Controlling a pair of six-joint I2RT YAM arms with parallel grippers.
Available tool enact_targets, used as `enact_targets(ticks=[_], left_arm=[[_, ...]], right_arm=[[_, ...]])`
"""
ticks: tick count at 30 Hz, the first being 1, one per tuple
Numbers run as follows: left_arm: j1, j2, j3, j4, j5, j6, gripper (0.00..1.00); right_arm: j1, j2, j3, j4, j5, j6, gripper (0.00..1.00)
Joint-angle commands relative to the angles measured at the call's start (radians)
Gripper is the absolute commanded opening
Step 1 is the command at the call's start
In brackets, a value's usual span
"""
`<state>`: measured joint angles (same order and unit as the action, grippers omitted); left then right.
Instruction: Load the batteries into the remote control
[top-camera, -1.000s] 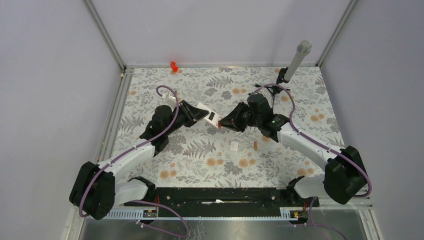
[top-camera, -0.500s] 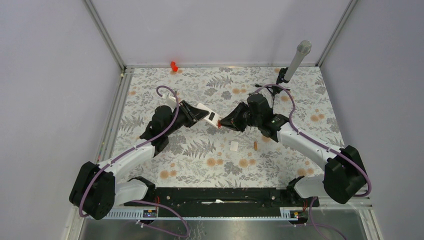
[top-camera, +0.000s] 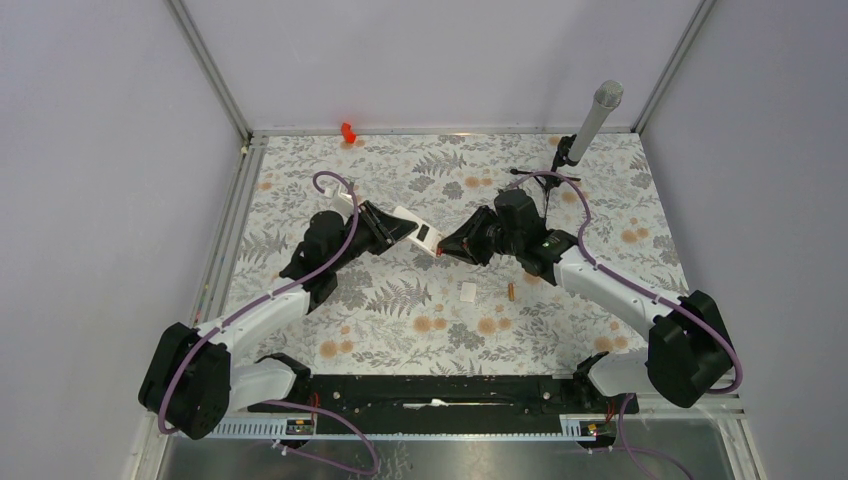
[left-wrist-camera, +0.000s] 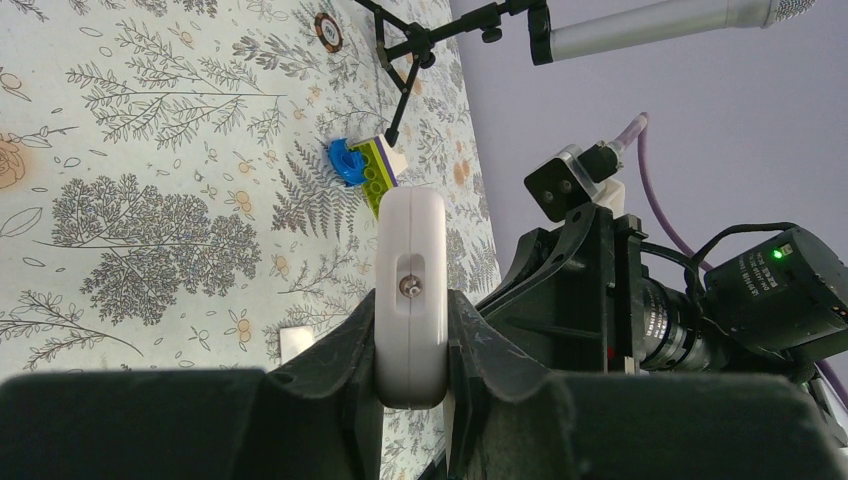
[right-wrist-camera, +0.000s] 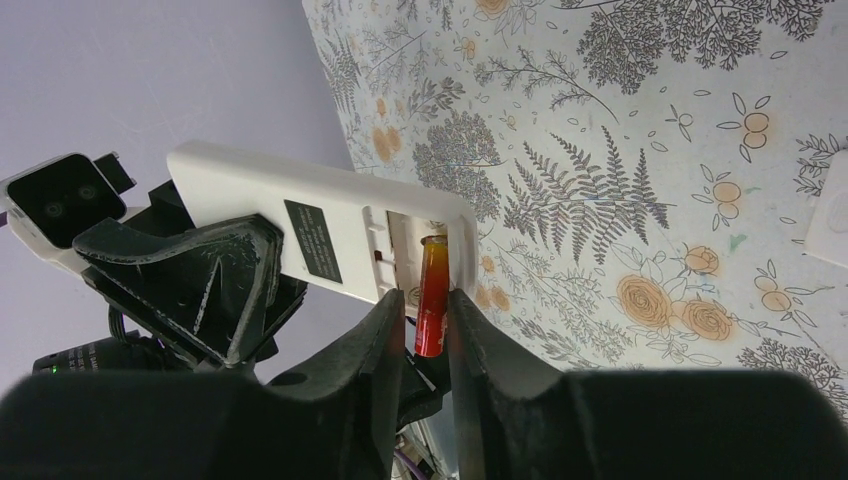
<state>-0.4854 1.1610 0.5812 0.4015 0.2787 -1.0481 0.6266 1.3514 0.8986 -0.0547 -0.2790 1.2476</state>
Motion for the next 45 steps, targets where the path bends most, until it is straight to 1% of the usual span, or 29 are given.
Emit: enact_targets(ticks=[1, 7, 12, 18, 19, 22, 25, 27, 28, 29, 31, 33, 36, 39, 41, 42, 45], left_arm=[[-0.004, 0.004, 0.056, 0.082, -0.008, 0.005, 0.0], [-0.004, 0.014, 0.061, 0.08, -0.006, 0.007, 0.0], [-0.004, 0.018, 0.067, 0.074, -0.009, 0.007, 0.0], [-0.004, 0.022, 0.083, 0.044, -0.002, 0.004, 0.0], [-0.002, 0.023, 0.085, 0.038, 0.0, 0.001, 0.0], [-0.001, 0.023, 0.094, 0.009, 0.012, -0.001, 0.0], [0.007, 0.024, 0.107, -0.024, 0.036, 0.003, 0.0], [0.014, 0.026, 0.111, -0.036, 0.058, 0.005, 0.0], [0.018, 0.029, 0.113, -0.042, 0.069, 0.005, 0.0], [0.021, 0.032, 0.115, -0.045, 0.083, 0.004, 0.0], [0.029, 0.039, 0.116, -0.042, 0.117, -0.005, 0.0], [0.036, 0.044, 0.121, -0.04, 0.156, -0.013, 0.0], [0.045, 0.048, 0.135, -0.05, 0.228, -0.01, 0.0], [0.051, 0.062, 0.163, -0.069, 0.332, 0.005, 0.0], [0.051, 0.07, 0.175, -0.072, 0.392, 0.015, 0.0], [0.051, 0.073, 0.181, -0.079, 0.416, 0.022, 0.0], [0.051, 0.08, 0.194, -0.095, 0.464, 0.052, 0.0]], right_arm=[[0.01, -0.015, -0.004, 0.013, 0.011, 0.003, 0.3], [0.01, -0.014, -0.001, 0.021, 0.011, -0.003, 0.34], [0.01, -0.023, -0.005, 0.016, 0.017, 0.0, 0.35], [0.009, -0.045, -0.012, 0.019, 0.034, -0.008, 0.44], [0.01, -0.049, -0.013, 0.024, 0.036, -0.008, 0.47], [0.009, -0.069, -0.016, 0.025, 0.055, -0.02, 0.61], [0.01, -0.122, -0.048, 0.04, 0.094, -0.026, 0.8], [0.01, -0.164, -0.072, 0.044, 0.114, -0.032, 0.96], [0.01, -0.182, -0.079, 0.044, 0.122, -0.043, 0.99], [0.01, -0.197, -0.086, 0.044, 0.124, -0.061, 0.99], [0.009, -0.221, -0.09, 0.045, 0.126, -0.109, 1.0], [0.009, -0.233, -0.09, 0.08, 0.123, -0.185, 1.0], [0.009, -0.242, -0.077, 0.076, 0.122, -0.385, 1.0], [0.009, -0.244, -0.065, 0.061, 0.111, -0.599, 0.99], [0.01, -0.231, -0.049, 0.061, 0.051, -0.719, 1.0], [0.01, -0.22, -0.04, 0.033, 0.019, -0.777, 1.0], [0.009, -0.171, 0.006, 0.008, -0.113, -0.873, 1.0]])
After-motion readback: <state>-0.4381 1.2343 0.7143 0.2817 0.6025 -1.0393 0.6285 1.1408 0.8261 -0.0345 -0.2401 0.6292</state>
